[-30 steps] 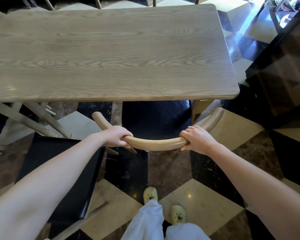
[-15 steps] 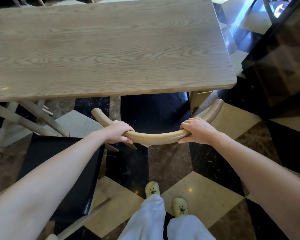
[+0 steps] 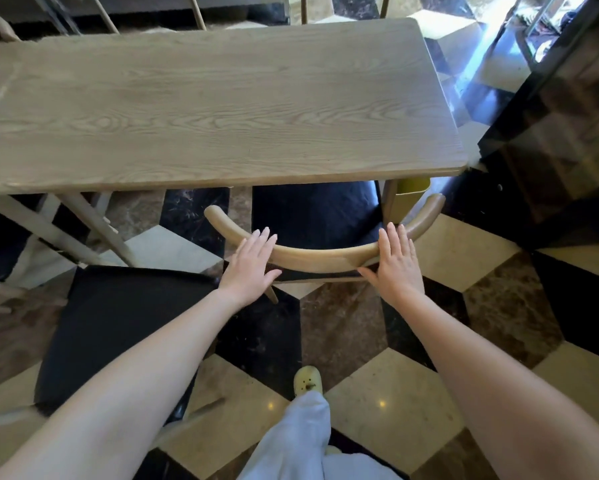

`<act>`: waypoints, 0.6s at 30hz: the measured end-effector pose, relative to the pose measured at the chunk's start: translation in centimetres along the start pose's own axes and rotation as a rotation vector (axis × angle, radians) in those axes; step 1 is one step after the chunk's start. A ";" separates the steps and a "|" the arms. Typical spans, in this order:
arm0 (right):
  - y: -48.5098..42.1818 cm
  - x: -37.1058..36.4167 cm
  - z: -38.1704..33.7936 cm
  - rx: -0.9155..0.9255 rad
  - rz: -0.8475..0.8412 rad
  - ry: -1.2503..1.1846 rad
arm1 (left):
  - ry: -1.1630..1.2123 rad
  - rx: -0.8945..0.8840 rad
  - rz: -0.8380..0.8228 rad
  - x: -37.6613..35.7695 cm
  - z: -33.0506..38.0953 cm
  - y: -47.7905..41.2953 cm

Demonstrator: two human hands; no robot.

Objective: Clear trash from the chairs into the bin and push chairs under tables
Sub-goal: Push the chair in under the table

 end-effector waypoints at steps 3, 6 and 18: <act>2.5 -0.7 -0.8 -0.088 -0.040 -0.127 | -0.007 0.060 -0.042 -1.0 0.8 3.0; 5.1 -1.5 -1.6 -0.125 -0.129 -0.229 | -0.038 0.086 -0.143 -2.3 1.7 6.6; 18.5 -5.6 -10.7 0.218 -0.956 0.349 | 0.354 0.343 -0.461 -0.8 3.7 24.5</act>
Point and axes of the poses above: each hand's wrist, its own y-axis away from the middle knuckle, its own x-axis out of the back of the hand, z = x × y, the point moved 6 cm from there along -y, towards the middle knuckle, and after that the axes turned 12 degrees about -x, right-handed, at the moved point
